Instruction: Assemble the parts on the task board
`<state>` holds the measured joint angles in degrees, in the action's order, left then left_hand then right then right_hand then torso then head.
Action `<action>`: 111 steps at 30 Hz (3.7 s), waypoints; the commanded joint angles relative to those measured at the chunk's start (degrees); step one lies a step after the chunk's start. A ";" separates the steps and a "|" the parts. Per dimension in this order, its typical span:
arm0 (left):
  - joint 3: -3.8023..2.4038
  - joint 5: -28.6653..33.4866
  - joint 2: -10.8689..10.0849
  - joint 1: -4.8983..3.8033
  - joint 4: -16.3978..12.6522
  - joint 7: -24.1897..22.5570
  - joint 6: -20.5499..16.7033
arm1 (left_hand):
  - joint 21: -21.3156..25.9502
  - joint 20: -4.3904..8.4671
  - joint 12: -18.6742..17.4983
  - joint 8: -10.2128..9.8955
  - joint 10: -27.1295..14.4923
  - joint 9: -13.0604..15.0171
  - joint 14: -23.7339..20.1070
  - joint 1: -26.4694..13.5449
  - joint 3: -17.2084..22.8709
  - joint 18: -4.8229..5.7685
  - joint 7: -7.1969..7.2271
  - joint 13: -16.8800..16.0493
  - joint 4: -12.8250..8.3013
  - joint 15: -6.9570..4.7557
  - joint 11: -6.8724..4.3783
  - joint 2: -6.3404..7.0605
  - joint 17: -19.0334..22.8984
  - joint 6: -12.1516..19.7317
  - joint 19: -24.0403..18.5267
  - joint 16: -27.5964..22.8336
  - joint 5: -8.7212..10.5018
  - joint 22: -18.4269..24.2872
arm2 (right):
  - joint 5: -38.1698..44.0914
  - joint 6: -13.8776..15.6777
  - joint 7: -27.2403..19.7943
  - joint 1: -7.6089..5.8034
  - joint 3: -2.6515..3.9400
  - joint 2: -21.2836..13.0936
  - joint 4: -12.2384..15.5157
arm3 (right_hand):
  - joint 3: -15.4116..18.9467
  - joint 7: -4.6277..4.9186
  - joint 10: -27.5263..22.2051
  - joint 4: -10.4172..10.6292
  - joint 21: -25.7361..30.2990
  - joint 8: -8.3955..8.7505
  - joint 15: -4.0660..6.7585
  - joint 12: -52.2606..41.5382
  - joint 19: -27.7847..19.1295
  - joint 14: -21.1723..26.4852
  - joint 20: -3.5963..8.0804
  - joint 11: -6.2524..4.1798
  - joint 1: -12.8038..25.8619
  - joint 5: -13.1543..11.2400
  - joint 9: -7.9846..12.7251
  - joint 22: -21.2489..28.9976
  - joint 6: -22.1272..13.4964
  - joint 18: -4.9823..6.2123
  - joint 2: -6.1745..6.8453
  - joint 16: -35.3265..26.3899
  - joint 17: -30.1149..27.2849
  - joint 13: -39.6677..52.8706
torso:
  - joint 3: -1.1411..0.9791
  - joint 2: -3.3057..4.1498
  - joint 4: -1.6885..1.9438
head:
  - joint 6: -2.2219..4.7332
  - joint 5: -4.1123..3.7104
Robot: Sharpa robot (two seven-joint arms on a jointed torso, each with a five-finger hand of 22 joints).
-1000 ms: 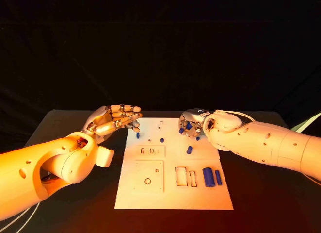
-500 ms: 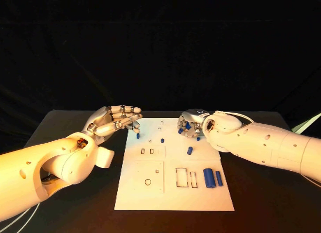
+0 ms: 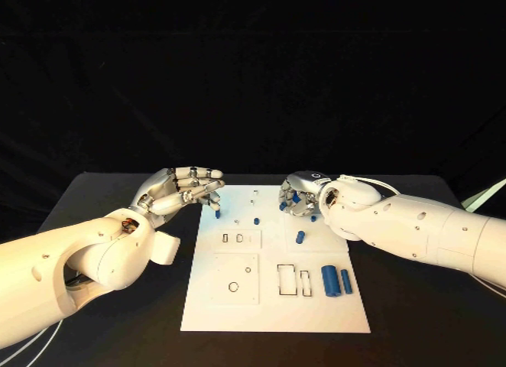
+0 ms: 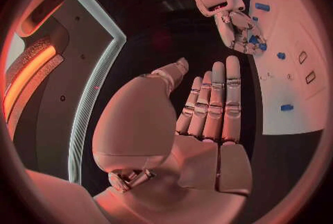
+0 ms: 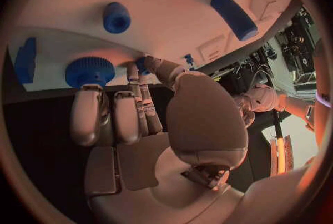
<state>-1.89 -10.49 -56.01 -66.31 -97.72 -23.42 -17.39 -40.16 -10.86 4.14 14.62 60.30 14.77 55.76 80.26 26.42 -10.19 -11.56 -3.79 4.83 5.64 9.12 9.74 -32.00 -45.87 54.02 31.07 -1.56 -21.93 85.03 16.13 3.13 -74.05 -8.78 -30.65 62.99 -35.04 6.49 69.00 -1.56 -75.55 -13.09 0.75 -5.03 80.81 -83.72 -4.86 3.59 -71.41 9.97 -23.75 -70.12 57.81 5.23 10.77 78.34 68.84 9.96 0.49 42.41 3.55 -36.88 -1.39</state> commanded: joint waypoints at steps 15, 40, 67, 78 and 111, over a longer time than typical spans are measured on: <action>-0.05 0.03 0.04 -0.15 0.38 0.13 -0.01 | -1.31 0.21 -0.42 -1.21 -0.89 0.76 -0.99 -1.29 1.78 -0.08 -1.21 -0.19 -0.30 0.07 0.32 -0.01 -1.12 0.28 -1.48 1.26 -1.27 -1.33 | -0.15 7.00 2.50 0.07 0.05 1.52 0.55 | -1.29 -0.60 3.16 -0.12 -1.76 -5.74 0.94 -0.63 1.05 -2.59 0.54 -0.92 0.30 0.97 -6.49 -1.71 1.60 -1.39 -3.18 1.08 0.81 1.59 | -0.07 0.25 0.05 | 0.48 0.29; -0.05 0.03 0.97 -0.49 1.16 0.12 0.14 | -1.56 0.18 -0.39 -1.24 -0.95 0.78 -1.10 -1.20 1.88 -0.09 -1.21 -0.20 -0.42 0.09 0.34 -0.10 -1.17 0.29 -1.65 1.35 -1.27 -1.50 | 0.09 12.08 3.85 0.11 0.53 8.54 -5.88 | -1.21 -0.56 2.88 0.26 -2.10 -6.03 0.82 -0.22 1.26 -2.64 0.48 -0.77 1.11 0.73 -7.36 -2.30 0.83 -1.50 -3.21 1.28 1.00 1.62 | 0.07 0.62 0.43 | 1.09 0.26; -0.03 0.03 0.64 -2.42 0.46 0.46 -0.07 | -1.74 0.13 -0.35 -1.26 -0.96 0.79 -1.23 -1.38 1.80 -0.07 -1.20 -0.22 -0.39 0.14 0.35 -0.07 -1.20 0.30 -1.85 1.42 -1.26 -1.62 | -0.10 11.17 3.89 0.48 0.56 11.14 -9.27 | -1.23 -0.48 2.68 0.32 -2.10 -6.04 0.78 -0.03 1.26 -2.69 0.44 -0.70 1.29 0.86 -7.61 -2.34 0.47 -1.50 -3.13 1.46 1.26 1.63 | 0.37 1.89 1.20 | 1.35 0.29; -0.03 0.01 0.97 -2.71 0.75 0.49 -0.07 | -1.81 0.11 -0.33 -1.27 -0.97 0.80 -1.26 -1.47 1.74 -0.07 -1.20 -0.22 -0.37 0.15 0.35 -0.05 -1.22 0.30 -1.93 1.46 -1.25 -1.67 | -0.01 9.91 4.52 0.56 0.56 11.41 -10.24 | -1.21 -0.40 2.53 0.44 -2.01 -6.00 0.72 0.09 1.19 -2.68 0.41 -0.61 1.51 0.88 -7.76 -2.23 0.22 -1.48 -3.08 1.45 1.20 1.64 | 0.48 2.09 1.24 | 1.36 0.16; 0.01 0.01 0.02 -2.80 2.86 0.46 -0.11 | -1.93 0.09 -0.32 -1.29 -0.99 0.82 -1.33 -1.46 1.74 -0.09 -1.18 -0.23 -0.41 0.15 0.34 -0.09 -1.25 0.31 -2.05 1.52 -1.26 -1.75 | -10.25 6.64 4.82 -3.46 1.98 -6.97 6.84 | 12.81 2.88 -7.11 4.85 8.33 5.29 -1.09 -5.85 -2.06 -1.66 -1.20 1.63 -2.45 -0.05 -3.90 7.64 -10.16 0.43 1.55 -1.47 -3.80 0.33 | -0.36 1.31 -0.75 | 2.60 0.55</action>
<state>-1.85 -10.50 -56.07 -69.02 -94.96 -22.83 -17.64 -41.26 -11.06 4.14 14.06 59.78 14.77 54.94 80.27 26.42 -10.20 -11.57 -3.78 4.82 5.85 9.61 9.74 -32.28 -45.85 52.59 31.73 -1.56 -22.61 76.21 24.04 7.93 -77.19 -6.88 -37.05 69.30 -23.46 8.78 59.85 2.23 -66.26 -9.26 -0.40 -10.15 77.33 -83.63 -6.09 5.67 -73.62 9.96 -28.02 -61.97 47.53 6.99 11.64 75.90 64.41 9.55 0.31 43.91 3.20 -34.41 -0.72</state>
